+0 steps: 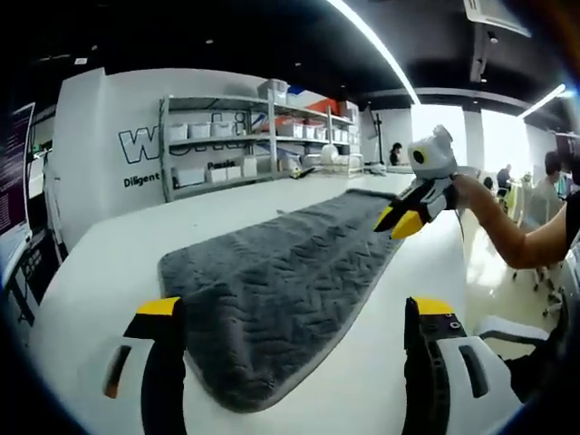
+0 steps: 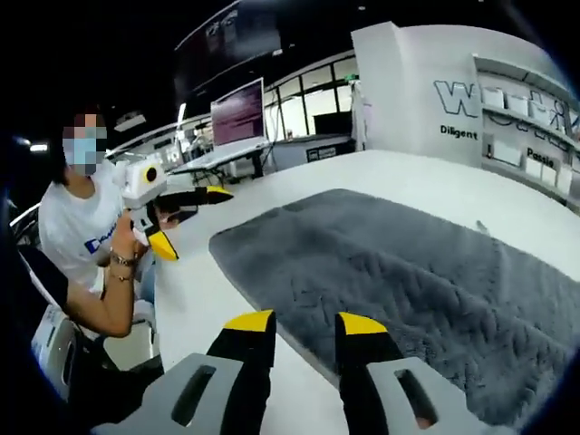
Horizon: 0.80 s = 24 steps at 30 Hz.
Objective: Open the folded towel by lifting each exposed corner and separating the folded layers until the towel lies flat within the target outline without major curled edges
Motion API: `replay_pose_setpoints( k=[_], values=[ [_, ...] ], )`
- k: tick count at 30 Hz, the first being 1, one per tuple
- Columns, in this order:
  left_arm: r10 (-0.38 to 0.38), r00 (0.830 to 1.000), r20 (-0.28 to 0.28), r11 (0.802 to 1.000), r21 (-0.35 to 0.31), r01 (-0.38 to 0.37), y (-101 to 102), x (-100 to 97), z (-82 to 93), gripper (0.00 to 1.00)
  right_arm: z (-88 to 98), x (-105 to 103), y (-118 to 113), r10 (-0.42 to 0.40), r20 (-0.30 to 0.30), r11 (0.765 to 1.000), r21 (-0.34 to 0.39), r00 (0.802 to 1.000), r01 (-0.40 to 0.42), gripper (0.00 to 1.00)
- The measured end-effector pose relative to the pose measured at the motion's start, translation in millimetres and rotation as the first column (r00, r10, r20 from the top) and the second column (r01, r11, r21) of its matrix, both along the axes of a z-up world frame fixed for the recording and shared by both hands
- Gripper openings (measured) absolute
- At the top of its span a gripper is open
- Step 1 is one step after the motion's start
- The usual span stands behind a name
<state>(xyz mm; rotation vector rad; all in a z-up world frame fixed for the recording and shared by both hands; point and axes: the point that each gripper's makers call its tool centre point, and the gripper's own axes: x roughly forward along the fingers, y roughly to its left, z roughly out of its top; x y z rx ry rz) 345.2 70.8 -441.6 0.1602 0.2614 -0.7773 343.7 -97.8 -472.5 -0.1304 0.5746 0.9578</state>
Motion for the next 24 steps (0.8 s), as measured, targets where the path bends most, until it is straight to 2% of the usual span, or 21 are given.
replay_pose_setpoints(
  k=[4, 10, 14, 17, 24],
  values=[
    [-0.002, 1.0, -0.005, 1.0, -0.005, 0.002, -1, -1.3, -2.0, 0.99, -13.5, 0, 8, 0.028, -0.009, 0.999, -0.04, 1.0, -0.029, 0.2],
    [0.005, 1.0, -0.031, 1.0, 0.014, -0.005, 1, -1.8, -8.0, 0.99, -22.9, -1, 15, 0.068, -0.036, 0.996, -0.052, 0.997, -0.07, 0.12],
    [0.015, 1.0, -0.01, 1.0, 0.008, -0.015, 4, -1.5, -3.9, 0.99, -28.8, 3, 14, 0.064, -0.046, 0.995, -0.069, 0.997, -0.067, 0.08],
    [0.014, 1.0, -0.013, 1.0, -0.005, -0.014, 5, -2.0, -3.6, 0.99, -34.5, 2, 12, 0.07, -0.048, 0.993, -0.095, 0.996, -0.074, 0.0],
    [0.037, 0.999, -0.014, 0.999, 0.0, -0.037, 12, 1.7, -6.8, 0.98, -33.6, -8, 12, 0.084, -0.07, 0.992, -0.087, 0.994, -0.09, 0.0]
  ],
)
